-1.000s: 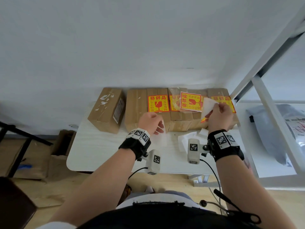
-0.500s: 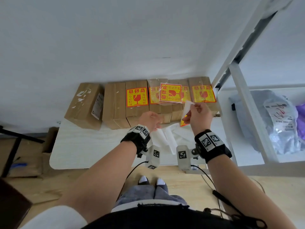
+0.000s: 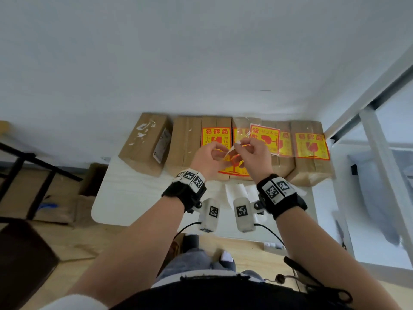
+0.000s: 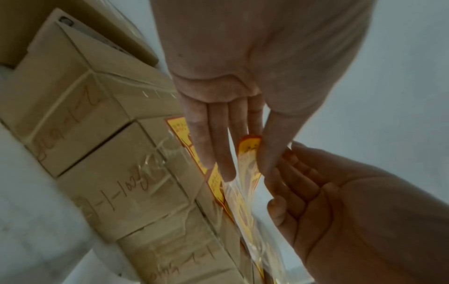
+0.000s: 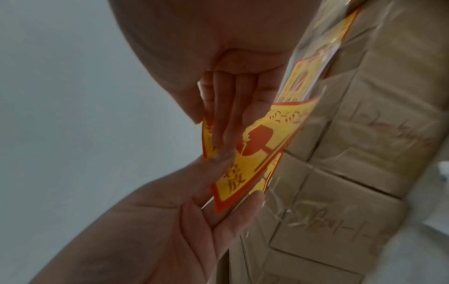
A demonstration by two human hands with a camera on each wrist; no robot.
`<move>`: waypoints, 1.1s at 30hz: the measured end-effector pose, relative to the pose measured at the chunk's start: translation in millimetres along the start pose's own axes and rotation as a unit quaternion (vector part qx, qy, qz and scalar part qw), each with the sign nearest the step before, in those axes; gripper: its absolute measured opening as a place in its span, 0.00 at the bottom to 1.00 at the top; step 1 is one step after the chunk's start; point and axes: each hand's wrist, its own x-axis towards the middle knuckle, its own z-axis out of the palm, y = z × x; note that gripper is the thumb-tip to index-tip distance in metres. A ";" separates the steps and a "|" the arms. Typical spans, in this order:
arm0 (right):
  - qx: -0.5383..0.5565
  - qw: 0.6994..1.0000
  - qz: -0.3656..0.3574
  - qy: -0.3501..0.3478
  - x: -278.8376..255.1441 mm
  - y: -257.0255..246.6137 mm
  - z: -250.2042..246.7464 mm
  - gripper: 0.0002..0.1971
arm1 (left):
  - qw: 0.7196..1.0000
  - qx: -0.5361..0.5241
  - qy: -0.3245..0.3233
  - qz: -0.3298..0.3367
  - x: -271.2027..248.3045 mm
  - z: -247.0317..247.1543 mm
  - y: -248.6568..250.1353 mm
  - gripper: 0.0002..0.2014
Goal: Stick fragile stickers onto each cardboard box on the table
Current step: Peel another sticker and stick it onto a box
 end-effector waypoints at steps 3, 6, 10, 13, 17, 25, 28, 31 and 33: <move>-0.035 0.999 -0.014 0.013 14.3 -1.9 24.6 0.06 | 0.997 -0.049 0.046 -0.028 12.8 -27.7 -12.3 0.13; -0.073 0.996 -0.007 0.050 31.6 -0.1 47.7 0.08 | 0.989 -0.081 0.104 -0.070 26.2 -60.9 -22.7 0.09; -0.167 0.984 0.030 0.056 47.3 -6.0 75.7 0.13 | 0.966 -0.155 0.162 -0.130 52.9 -100.8 -34.7 0.06; -0.206 0.975 0.086 0.013 57.2 -9.9 96.9 0.15 | 0.946 -0.227 0.165 -0.164 70.1 -121.5 -38.6 0.05; -0.210 0.973 0.092 -0.022 69.5 -8.1 122.1 0.09 | 0.931 -0.266 0.158 -0.194 86.6 -137.8 -46.9 0.05; -0.190 0.978 0.085 -0.021 82.2 -4.2 138.4 0.05 | 0.892 -0.351 0.161 -0.235 95.7 -139.8 -55.0 0.05; -0.176 0.980 0.087 -0.022 85.4 -1.9 136.3 0.05 | 0.889 -0.354 0.161 -0.242 97.0 -134.3 -54.6 0.04; -0.153 0.984 0.088 -0.031 86.9 -2.7 132.3 0.05 | 0.903 -0.321 0.164 -0.234 97.0 -130.7 -53.2 0.05; -0.154 0.984 0.085 -0.038 88.1 -3.1 130.4 0.06 | 0.918 -0.280 0.177 -0.218 96.3 -129.2 -51.8 0.06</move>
